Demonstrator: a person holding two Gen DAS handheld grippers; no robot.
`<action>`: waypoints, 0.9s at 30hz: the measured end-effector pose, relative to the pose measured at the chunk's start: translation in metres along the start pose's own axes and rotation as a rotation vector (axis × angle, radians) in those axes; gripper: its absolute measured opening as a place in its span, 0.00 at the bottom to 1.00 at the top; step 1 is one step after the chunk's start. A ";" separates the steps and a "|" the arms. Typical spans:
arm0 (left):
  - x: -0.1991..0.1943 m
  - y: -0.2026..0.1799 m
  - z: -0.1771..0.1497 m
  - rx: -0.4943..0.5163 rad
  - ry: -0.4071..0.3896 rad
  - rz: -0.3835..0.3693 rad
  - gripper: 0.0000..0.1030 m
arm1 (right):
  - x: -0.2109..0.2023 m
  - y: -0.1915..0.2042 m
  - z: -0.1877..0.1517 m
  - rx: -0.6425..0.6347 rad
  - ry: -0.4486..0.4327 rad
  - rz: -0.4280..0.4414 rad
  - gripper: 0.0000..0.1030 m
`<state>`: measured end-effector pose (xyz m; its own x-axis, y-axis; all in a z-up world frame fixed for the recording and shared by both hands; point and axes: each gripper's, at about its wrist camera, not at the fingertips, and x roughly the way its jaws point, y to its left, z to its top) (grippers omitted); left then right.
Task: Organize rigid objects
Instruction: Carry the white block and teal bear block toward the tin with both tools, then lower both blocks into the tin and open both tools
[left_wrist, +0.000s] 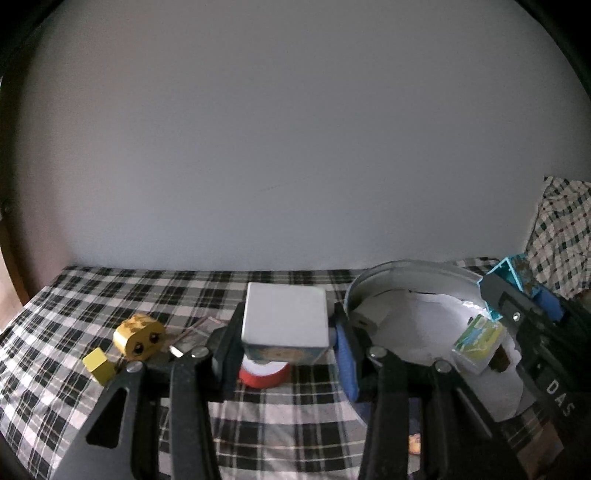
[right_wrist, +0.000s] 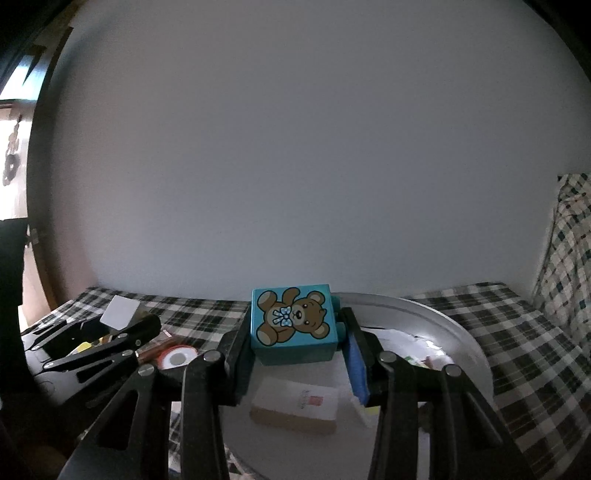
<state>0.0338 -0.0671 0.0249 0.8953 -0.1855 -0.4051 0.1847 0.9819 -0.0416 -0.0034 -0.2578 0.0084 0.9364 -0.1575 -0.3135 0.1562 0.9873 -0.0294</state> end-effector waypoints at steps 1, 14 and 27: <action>0.001 -0.002 0.001 0.000 -0.001 -0.004 0.41 | 0.000 -0.003 0.000 0.004 -0.001 -0.006 0.44; 0.012 -0.045 0.014 0.020 -0.003 -0.076 0.41 | 0.005 -0.045 0.010 0.066 -0.016 -0.088 0.44; 0.029 -0.079 0.017 0.044 0.035 -0.132 0.41 | 0.017 -0.077 0.017 0.096 -0.005 -0.174 0.44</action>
<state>0.0523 -0.1507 0.0322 0.8472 -0.3112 -0.4306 0.3186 0.9462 -0.0570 0.0061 -0.3371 0.0214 0.8944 -0.3259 -0.3064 0.3446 0.9387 0.0076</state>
